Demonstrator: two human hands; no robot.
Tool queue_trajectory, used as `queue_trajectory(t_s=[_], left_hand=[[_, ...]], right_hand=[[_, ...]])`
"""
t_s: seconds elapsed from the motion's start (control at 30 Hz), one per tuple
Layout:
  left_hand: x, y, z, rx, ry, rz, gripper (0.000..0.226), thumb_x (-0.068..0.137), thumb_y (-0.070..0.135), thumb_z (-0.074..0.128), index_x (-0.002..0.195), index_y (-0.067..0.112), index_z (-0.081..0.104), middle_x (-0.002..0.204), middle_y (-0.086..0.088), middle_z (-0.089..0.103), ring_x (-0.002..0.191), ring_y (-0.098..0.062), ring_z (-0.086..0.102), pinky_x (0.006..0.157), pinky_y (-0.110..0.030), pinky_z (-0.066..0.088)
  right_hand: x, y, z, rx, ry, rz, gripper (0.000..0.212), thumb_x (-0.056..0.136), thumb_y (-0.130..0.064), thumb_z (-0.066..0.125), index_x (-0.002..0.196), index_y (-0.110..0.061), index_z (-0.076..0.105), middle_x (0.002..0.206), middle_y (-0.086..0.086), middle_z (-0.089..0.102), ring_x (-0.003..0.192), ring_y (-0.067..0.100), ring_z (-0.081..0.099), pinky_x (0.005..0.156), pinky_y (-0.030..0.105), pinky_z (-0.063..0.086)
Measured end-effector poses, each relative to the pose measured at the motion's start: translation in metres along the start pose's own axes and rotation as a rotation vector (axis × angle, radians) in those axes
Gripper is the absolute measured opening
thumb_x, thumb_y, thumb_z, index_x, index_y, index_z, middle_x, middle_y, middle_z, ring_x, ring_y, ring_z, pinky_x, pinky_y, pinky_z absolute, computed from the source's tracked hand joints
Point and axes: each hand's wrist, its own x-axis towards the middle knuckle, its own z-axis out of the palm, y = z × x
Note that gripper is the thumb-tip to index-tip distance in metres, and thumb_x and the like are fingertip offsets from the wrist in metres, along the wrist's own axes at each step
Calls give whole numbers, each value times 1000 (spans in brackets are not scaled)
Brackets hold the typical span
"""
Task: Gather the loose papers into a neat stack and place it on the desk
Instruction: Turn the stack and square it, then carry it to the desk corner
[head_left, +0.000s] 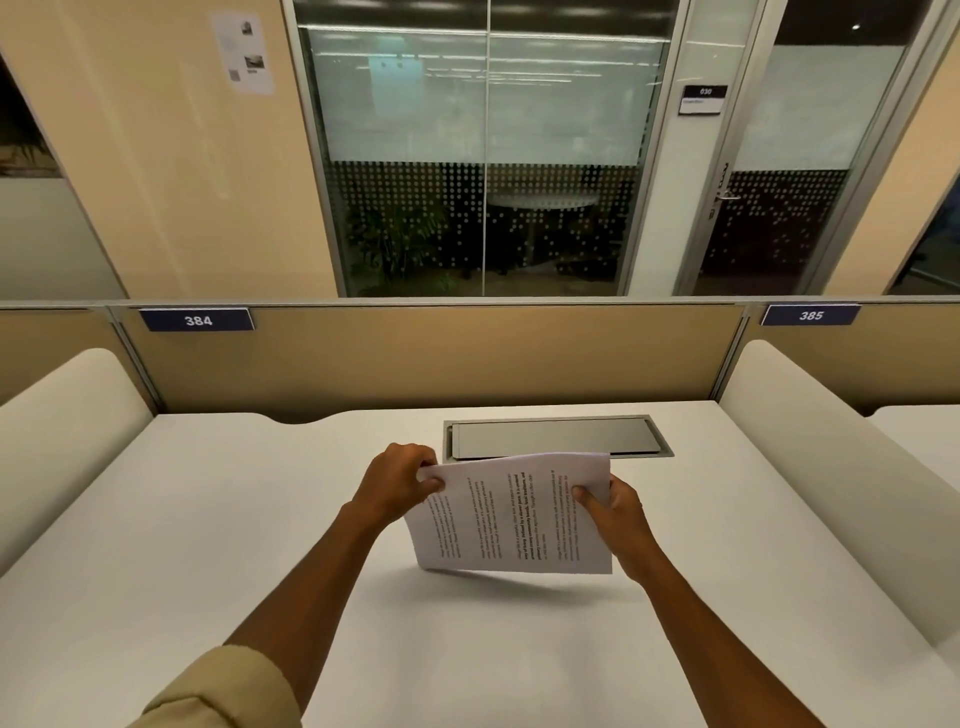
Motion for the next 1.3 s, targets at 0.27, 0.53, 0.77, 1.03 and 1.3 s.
queue_trajectory(t_s=[0.27,0.53,0.77,1.03,1.3], left_hand=[[-23,-31,20,-540,91,-296,20,78,14,79,88,-1,69,88,-12,74,82,-28,70,74,-36,59],[-61,-18,67,-913,229,-430,12,90,12,65,93,23,65,92,1,72,86,-23,69,65,-22,55],[-56,-7,75,-809,385,-449,19,96,12,57,112,5,61,99,-13,69,88,-30,69,76,-41,60],[-72,-23,98,-739,308,-480,25,94,6,58,119,4,58,108,-15,67,100,-33,64,80,-39,57],[-64,-25,97,-685,340,-439,25,95,3,55,120,2,57,109,-15,66,99,-34,64,82,-40,57]], right_hand=[[-4,8,-5,51,-24,27,14,96,-25,57,110,-23,59,100,3,71,87,26,71,77,41,60],[-11,14,9,118,-25,47,12,96,-24,58,107,-23,59,100,7,71,89,28,71,80,47,60],[-15,18,20,200,32,63,18,95,-23,58,113,-22,57,103,8,70,91,27,70,76,42,61],[-30,44,35,272,51,156,30,97,-19,56,126,-14,53,113,10,66,105,28,64,82,39,57],[-18,39,33,250,49,148,32,96,-20,57,127,-18,51,113,7,65,102,24,64,73,30,57]])
